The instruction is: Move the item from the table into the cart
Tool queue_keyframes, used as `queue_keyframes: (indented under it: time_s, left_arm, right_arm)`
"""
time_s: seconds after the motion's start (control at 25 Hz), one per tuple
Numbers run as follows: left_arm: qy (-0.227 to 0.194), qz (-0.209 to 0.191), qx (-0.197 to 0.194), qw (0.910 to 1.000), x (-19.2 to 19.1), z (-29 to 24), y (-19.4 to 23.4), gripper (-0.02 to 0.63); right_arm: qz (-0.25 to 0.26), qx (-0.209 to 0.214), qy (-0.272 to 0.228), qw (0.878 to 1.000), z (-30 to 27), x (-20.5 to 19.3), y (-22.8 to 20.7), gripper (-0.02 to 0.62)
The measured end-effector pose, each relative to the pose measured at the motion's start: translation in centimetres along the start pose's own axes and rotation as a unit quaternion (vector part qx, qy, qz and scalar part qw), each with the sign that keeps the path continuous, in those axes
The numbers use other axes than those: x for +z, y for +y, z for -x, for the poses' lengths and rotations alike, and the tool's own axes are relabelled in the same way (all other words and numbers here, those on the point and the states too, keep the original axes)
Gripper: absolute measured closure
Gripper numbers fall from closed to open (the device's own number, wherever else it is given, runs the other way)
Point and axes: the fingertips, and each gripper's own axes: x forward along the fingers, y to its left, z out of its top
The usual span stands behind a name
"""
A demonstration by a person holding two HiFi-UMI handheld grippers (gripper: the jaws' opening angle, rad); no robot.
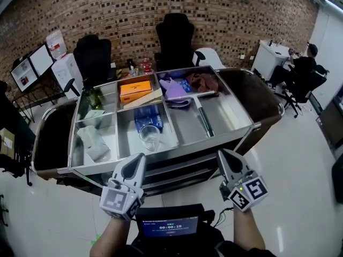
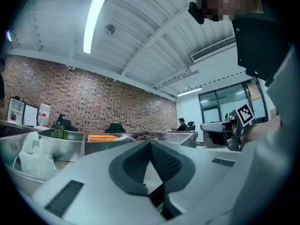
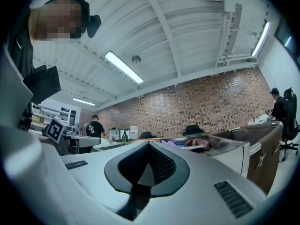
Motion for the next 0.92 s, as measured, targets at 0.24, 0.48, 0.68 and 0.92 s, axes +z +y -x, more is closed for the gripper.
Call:
queue_keyframes:
  time_s: [0.24,0.48,0.68,0.92]
  left_arm:
    - [-0.002,-0.006,-0.002,1.0000,0.3,-0.3,-0.4,0.606]
    - [-0.004,-0.008,0.000,1.0000,0.3,-0.6,0.0,0.606]
    - [-0.003,-0.005,0.001,1.0000,0.4,-0.4,-0.1,0.606]
    - [-0.006,-0.003,0.000,1.0000,0.4,-0.7,0.3,0.606]
  right_arm:
    - [0.002,-0.001,0.001,1.000,-0.1,0.0,-0.2,0.592]
    - [0.006,-0.002,0.006,1.000,-0.8,-0.1,-0.2,0.592]
    - [0.009,0.000,0.006,1.000,-0.7,0.1,0.1,0.592]
    - [0.017,0.000,0.007,1.000,-1.2,0.1,0.1,0.592]
